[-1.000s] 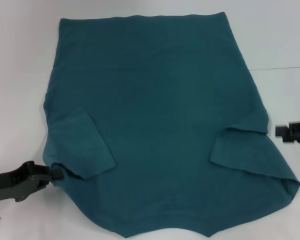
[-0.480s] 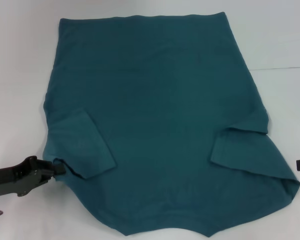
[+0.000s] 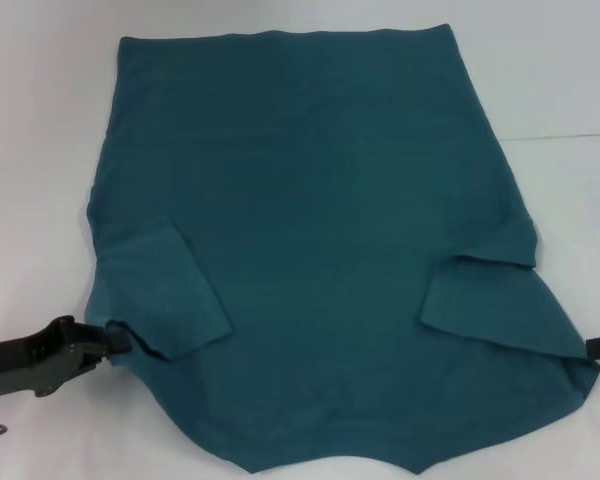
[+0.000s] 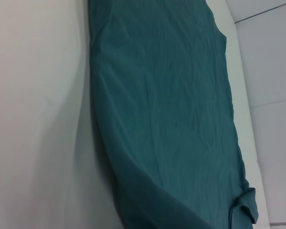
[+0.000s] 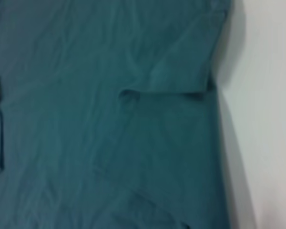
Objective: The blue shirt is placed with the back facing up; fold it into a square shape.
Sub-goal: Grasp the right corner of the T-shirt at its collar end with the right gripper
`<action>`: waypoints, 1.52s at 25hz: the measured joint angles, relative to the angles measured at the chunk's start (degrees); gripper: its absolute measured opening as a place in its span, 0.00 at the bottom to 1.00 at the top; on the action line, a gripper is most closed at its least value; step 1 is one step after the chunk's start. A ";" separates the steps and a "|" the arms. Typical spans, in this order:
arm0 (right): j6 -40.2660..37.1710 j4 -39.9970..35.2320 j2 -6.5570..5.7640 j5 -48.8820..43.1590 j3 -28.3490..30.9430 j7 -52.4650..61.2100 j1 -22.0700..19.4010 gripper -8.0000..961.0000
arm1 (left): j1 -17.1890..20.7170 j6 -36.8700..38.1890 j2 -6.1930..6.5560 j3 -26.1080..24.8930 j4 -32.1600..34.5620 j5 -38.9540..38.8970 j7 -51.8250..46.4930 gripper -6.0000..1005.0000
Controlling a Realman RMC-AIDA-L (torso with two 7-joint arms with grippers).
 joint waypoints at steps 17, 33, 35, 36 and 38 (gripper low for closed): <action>1.55 0.22 1.50 -2.73 -0.81 0.30 1.03 0.51 | 0.34 -0.09 -0.18 0.00 0.01 0.12 0.02 0.02; 2.04 -0.36 0.90 -2.94 -0.10 1.31 0.73 0.52 | 0.23 -0.08 -0.18 -0.01 -0.06 -0.10 -0.01 0.03; 2.31 -0.36 0.97 -2.95 -0.31 1.32 0.89 0.52 | 0.20 -0.08 -0.19 -0.01 -0.07 -0.11 -0.03 0.03; 2.46 -0.37 1.05 -2.95 -0.43 1.32 1.00 0.52 | 0.17 -0.08 -0.19 -0.01 -0.08 -0.11 -0.03 0.03; 2.61 -0.35 1.21 -2.99 -0.53 1.27 1.22 0.52 | 0.12 -0.08 -0.19 0.00 -0.08 -0.11 -0.04 0.03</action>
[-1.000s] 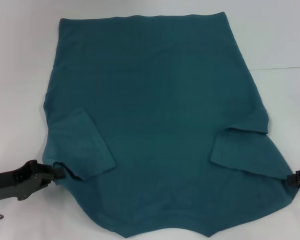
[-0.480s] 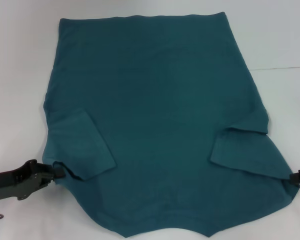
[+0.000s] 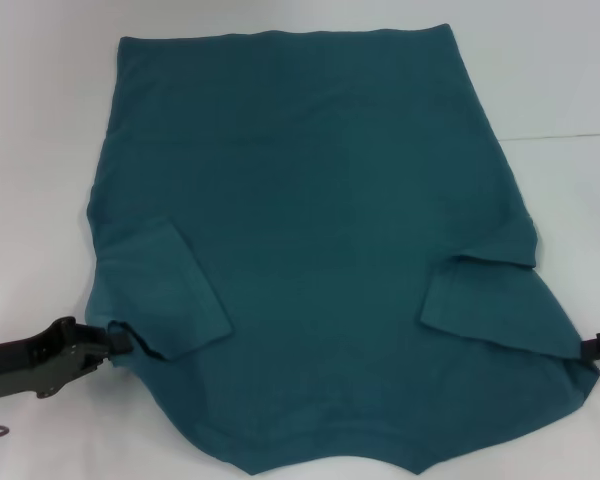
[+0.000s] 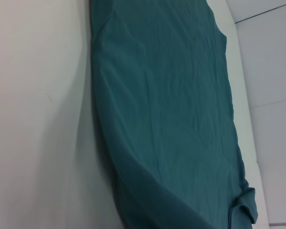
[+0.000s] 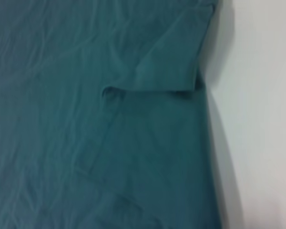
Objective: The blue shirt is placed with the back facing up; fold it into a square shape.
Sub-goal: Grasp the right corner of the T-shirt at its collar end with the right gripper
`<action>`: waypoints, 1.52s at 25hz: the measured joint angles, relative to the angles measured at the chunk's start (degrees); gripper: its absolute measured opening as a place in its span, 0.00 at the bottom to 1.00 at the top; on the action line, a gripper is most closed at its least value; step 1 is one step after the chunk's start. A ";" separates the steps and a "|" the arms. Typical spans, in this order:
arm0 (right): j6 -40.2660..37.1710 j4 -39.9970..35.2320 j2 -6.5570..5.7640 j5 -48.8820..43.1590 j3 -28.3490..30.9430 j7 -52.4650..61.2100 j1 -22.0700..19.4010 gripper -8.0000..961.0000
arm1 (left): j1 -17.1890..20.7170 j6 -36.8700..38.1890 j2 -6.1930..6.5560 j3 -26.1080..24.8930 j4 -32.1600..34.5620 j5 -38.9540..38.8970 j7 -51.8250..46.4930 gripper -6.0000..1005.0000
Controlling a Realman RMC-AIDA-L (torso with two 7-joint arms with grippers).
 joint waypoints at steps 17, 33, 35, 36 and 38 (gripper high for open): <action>-0.17 0.31 0.08 0.00 -2.72 0.05 0.53 0.52 | 0.12 0.00 0.00 -0.12 0.00 0.00 -0.04 0.03; -0.37 1.64 1.41 0.00 -7.42 -0.07 3.41 0.51 | 0.25 0.00 -0.18 -0.12 0.00 -0.09 -0.04 0.03; -0.40 1.94 1.58 0.04 -7.66 -0.06 3.83 0.51 | 0.24 0.02 -0.18 -0.12 0.00 -0.09 -0.02 0.03; -0.45 2.00 1.63 0.11 -7.66 -0.07 3.97 0.52 | 0.23 0.03 -0.18 -0.11 0.00 -0.09 0.00 0.03; -0.51 2.02 1.72 0.31 -7.57 -0.12 4.16 0.52 | 0.22 0.05 -0.18 -0.09 0.00 -0.09 0.01 0.03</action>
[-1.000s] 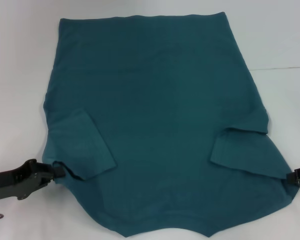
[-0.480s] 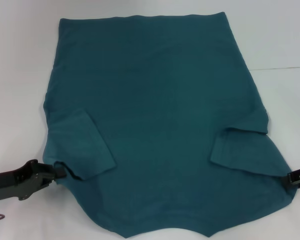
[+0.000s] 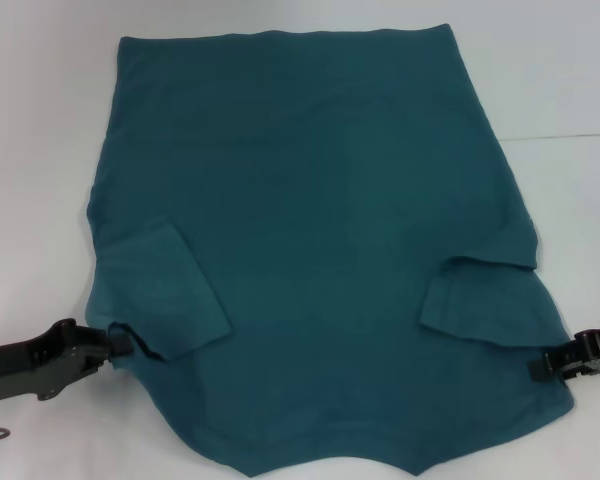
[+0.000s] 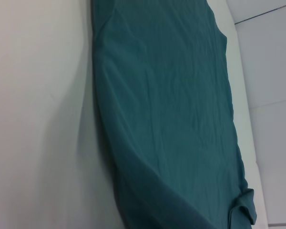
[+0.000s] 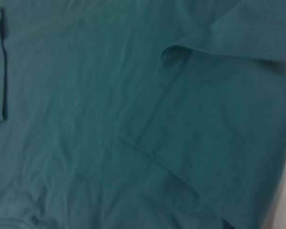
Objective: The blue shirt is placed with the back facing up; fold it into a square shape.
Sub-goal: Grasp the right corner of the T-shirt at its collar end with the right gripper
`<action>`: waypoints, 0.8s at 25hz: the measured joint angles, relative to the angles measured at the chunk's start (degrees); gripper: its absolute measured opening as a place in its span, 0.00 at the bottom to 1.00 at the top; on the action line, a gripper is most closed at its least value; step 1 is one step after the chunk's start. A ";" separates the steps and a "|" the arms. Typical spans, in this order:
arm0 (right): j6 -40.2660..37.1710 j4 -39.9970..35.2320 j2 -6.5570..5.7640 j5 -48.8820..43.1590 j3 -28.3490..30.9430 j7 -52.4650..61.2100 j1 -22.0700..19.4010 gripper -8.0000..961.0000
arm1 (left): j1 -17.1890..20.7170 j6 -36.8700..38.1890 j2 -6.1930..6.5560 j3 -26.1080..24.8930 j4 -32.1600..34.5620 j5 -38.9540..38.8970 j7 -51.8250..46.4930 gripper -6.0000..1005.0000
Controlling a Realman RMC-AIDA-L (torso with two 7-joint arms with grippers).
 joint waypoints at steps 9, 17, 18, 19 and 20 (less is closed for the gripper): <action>-0.21 0.05 0.07 0.06 -0.16 0.07 0.24 0.51 | -0.19 0.08 -0.01 -0.06 -0.02 0.01 0.03 0.03; -0.30 0.06 0.63 0.11 0.21 -0.37 1.20 0.52 | -0.42 0.10 -0.08 -0.14 -0.08 0.01 0.05 0.03; -0.30 0.06 0.64 0.13 0.15 -0.38 1.34 0.52 | -0.43 0.11 -0.08 -0.14 -0.09 0.01 0.05 0.03; -0.30 0.06 0.64 0.13 0.08 -0.37 1.43 0.52 | -0.43 0.11 -0.08 -0.16 -0.09 0.01 0.05 0.03; -0.30 0.06 0.64 0.14 0.04 -0.35 1.49 0.52 | -0.44 0.12 -0.08 -0.16 -0.09 0.01 0.05 0.03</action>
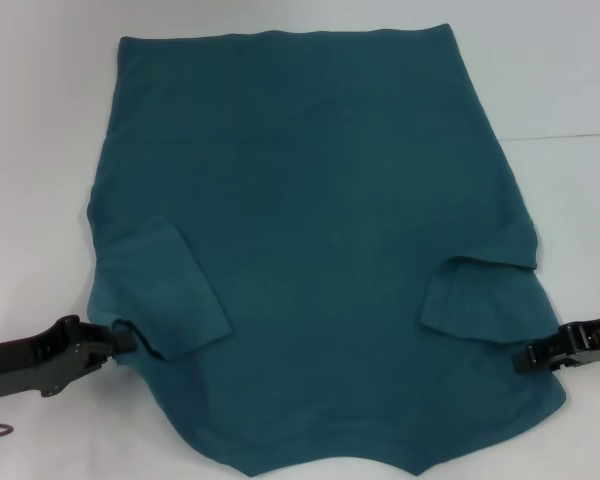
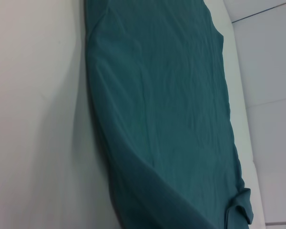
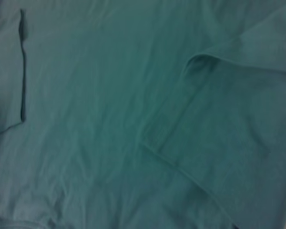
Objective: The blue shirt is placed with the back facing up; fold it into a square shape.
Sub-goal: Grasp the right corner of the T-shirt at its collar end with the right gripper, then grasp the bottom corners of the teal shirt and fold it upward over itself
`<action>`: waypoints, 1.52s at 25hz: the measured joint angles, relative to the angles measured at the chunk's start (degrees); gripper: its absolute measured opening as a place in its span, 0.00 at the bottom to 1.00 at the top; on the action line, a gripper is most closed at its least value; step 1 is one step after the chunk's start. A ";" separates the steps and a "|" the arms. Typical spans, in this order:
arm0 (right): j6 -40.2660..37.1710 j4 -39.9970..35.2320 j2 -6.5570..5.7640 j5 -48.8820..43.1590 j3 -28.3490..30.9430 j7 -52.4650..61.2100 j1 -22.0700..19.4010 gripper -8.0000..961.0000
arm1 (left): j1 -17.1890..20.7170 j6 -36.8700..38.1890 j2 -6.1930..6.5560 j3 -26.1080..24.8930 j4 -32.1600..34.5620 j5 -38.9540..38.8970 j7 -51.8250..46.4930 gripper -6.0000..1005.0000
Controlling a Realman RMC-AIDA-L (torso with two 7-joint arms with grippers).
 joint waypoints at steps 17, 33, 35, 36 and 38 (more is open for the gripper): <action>-0.03 -0.54 0.01 0.09 0.54 -0.18 0.09 0.07 | -0.09 0.12 0.00 0.02 0.00 0.00 -0.07 0.02; -1.05 -0.63 -0.31 2.79 4.67 -2.72 -0.79 0.06 | -0.51 1.22 0.06 -0.13 0.39 0.00 -0.09 0.03; -1.16 -0.63 -0.31 3.22 4.93 -2.99 -0.81 0.06 | -0.57 1.33 0.07 -0.16 0.51 0.00 -0.05 0.03; -1.16 -0.63 -0.28 3.25 5.05 -3.01 -0.82 0.06 | -0.59 1.33 0.08 -0.17 0.53 0.00 -0.02 0.03; -1.09 -0.62 -0.19 3.27 5.17 -2.93 -0.83 0.06 | -0.68 1.39 0.08 -0.13 0.53 0.00 0.20 0.03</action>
